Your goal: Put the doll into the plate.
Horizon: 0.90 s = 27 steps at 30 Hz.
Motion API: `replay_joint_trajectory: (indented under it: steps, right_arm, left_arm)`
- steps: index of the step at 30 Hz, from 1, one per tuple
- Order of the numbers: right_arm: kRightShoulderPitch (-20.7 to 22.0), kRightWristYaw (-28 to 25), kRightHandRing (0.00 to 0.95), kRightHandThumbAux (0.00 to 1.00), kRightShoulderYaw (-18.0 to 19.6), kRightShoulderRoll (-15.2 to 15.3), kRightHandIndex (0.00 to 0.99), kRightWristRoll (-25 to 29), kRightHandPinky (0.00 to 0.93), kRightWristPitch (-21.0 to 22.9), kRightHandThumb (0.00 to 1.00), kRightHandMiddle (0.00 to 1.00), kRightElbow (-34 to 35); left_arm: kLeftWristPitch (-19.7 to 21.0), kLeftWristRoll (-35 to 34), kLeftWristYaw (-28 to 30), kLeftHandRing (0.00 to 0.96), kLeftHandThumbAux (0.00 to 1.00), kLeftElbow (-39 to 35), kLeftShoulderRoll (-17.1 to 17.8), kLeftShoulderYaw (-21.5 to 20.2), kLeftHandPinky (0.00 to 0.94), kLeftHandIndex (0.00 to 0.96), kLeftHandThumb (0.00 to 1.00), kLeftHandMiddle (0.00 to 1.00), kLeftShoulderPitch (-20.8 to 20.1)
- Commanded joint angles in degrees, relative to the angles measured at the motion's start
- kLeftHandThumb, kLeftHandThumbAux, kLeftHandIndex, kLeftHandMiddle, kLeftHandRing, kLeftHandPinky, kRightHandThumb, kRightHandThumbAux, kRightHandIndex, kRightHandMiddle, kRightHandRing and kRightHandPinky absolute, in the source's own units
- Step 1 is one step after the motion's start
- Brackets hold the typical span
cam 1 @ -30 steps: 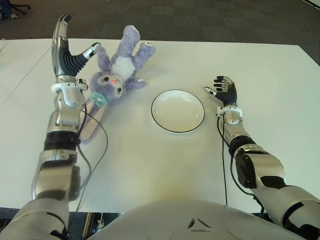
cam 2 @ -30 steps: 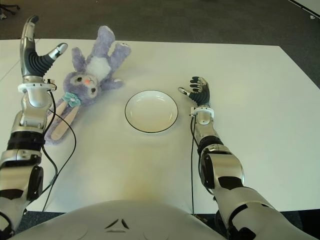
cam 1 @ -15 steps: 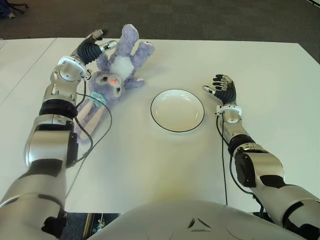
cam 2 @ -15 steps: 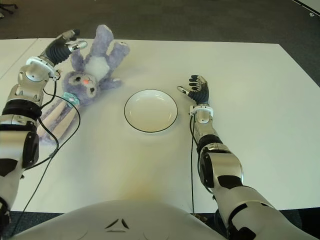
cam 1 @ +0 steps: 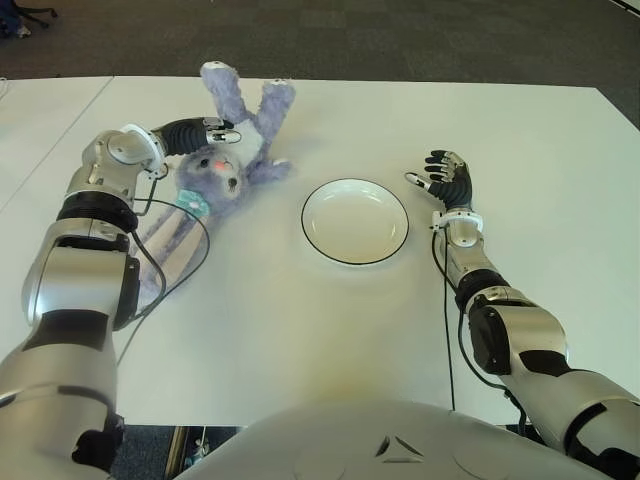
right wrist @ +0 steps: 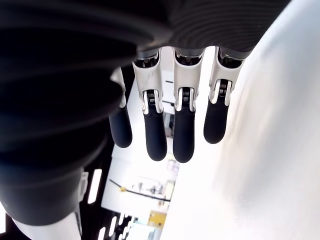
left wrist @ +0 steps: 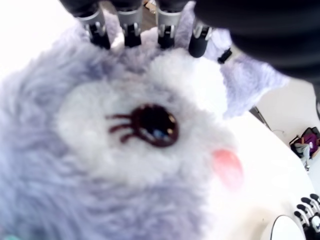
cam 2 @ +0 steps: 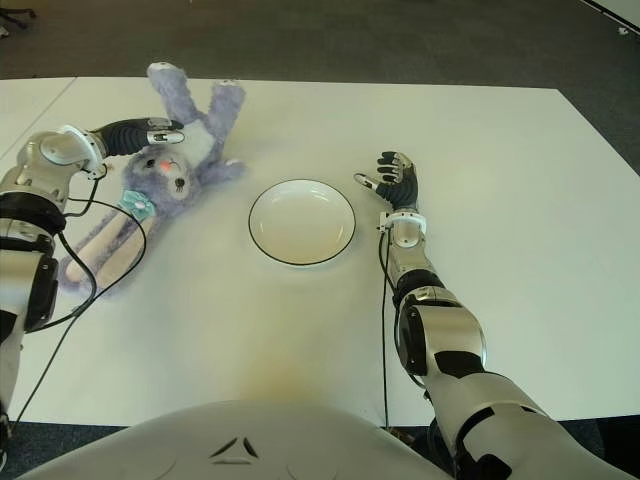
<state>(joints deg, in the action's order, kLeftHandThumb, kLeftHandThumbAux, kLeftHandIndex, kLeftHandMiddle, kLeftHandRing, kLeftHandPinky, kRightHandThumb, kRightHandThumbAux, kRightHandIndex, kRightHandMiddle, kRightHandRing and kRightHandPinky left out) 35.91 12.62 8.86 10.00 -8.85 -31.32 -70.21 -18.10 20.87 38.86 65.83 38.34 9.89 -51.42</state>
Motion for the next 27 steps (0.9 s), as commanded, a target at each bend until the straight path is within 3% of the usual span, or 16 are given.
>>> replay_joint_trajectory:
  steps: [1, 3, 6, 10, 11, 13, 14, 16, 21, 22, 25, 26, 27]
  right_arm:
    - [-11.85, -0.59, 0.322, 0.827, -0.12, -4.56, 0.270, 0.14, 0.282, 5.54, 0.000, 0.324, -7.55]
    - [-11.99, 0.21, 0.319, 0.825, -0.35, -4.45, 0.267, -0.26, 0.287, 5.44, 0.000, 0.320, -7.52]
    - [-12.03, 0.27, 0.318, 0.824, -0.15, -4.43, 0.264, -0.08, 0.288, 5.61, 0.000, 0.318, -7.51]
    - [-12.02, -0.26, 0.319, 0.825, 0.34, -4.48, 0.262, 0.48, 0.298, 5.62, 0.000, 0.318, -7.49]
    - [-11.97, -0.73, 0.321, 0.836, 0.70, -4.54, 0.264, 0.88, 0.303, 5.53, 0.000, 0.319, -7.48]
    - [-11.87, -1.73, 0.323, 0.843, 1.50, -4.62, 0.267, 1.73, 0.306, 5.42, 0.000, 0.321, -7.47]
    - [-11.84, -2.16, 0.328, 0.853, 1.86, -4.63, 0.271, 2.08, 0.310, 5.42, 0.000, 0.325, -7.46]
    - [-11.81, -2.81, 0.331, 0.858, 2.39, -4.63, 0.274, 2.45, 0.314, 5.36, 0.000, 0.327, -7.46]
    - [-11.90, -3.58, 0.331, 0.858, 2.78, -4.50, 0.272, 2.63, 0.316, 4.76, 0.000, 0.327, -7.43]
    - [-11.91, -3.70, 0.334, 0.864, 2.86, -4.47, 0.273, 2.68, 0.327, 4.67, 0.000, 0.328, -7.43]
    - [-12.00, -3.88, 0.333, 0.864, 3.15, -4.46, 0.270, 2.69, 0.324, 4.39, 0.000, 0.324, -7.40]
    - [-12.01, -3.88, 0.332, 0.862, 3.22, -4.46, 0.269, 2.65, 0.324, 4.36, 0.000, 0.322, -7.39]
    - [-12.03, -3.72, 0.331, 0.862, 3.32, -4.54, 0.269, 2.63, 0.324, 4.25, 0.000, 0.322, -7.36]
  left_arm:
    - [-0.66, 1.85, 8.33, 0.000, 0.213, 4.10, 1.28, 3.85, 0.000, 0.000, 0.000, 0.000, 6.62]
    - [-1.08, 1.84, 9.01, 0.000, 0.214, 4.58, 1.77, 4.17, 0.019, 0.000, 0.000, 0.000, 8.13]
    - [-2.24, 1.66, 9.94, 0.029, 0.218, 4.34, 1.93, 4.49, 0.168, 0.000, 0.000, 0.000, 9.76]
    - [-4.41, 1.82, 10.78, 0.071, 0.220, 3.52, 2.28, 5.32, 0.209, 0.000, 0.000, 0.000, 12.08]
    - [-5.58, 2.22, 11.17, 0.126, 0.230, 2.94, 2.63, 6.02, 0.355, 0.000, 0.000, 0.000, 12.90]
    - [-8.81, 2.75, 11.45, 0.168, 0.237, 1.53, 3.60, 7.27, 0.443, 0.000, 0.000, 0.000, 14.98]
    - [-10.43, 2.85, 11.40, 0.257, 0.262, 0.87, 4.08, 7.75, 0.543, 0.000, 0.000, 0.000, 15.94]
    - [-13.77, 2.24, 11.26, 0.295, 0.280, -0.90, 5.11, 8.16, 0.607, 0.000, 0.000, 0.000, 18.16]
    - [-17.63, 0.61, 10.83, 0.178, 0.307, -4.95, 6.99, 8.27, 0.541, 0.000, 0.000, 0.000, 22.27]
    - [-17.73, 0.65, 10.37, 0.154, 0.318, -5.40, 7.22, 8.42, 0.480, 0.000, 0.000, 0.000, 22.66]
    - [-17.73, 0.16, 9.05, 0.123, 0.336, -12.20, 9.60, 8.43, 0.420, 0.000, 0.000, 0.000, 26.57]
    - [-17.37, 0.03, 8.82, 0.117, 0.354, -14.35, 10.20, 8.39, 0.325, 0.000, 0.000, 0.000, 27.62]
    - [-15.97, 0.78, 7.89, 0.116, 0.357, -19.53, 11.46, 8.33, 0.308, 0.000, 0.000, 0.000, 29.89]
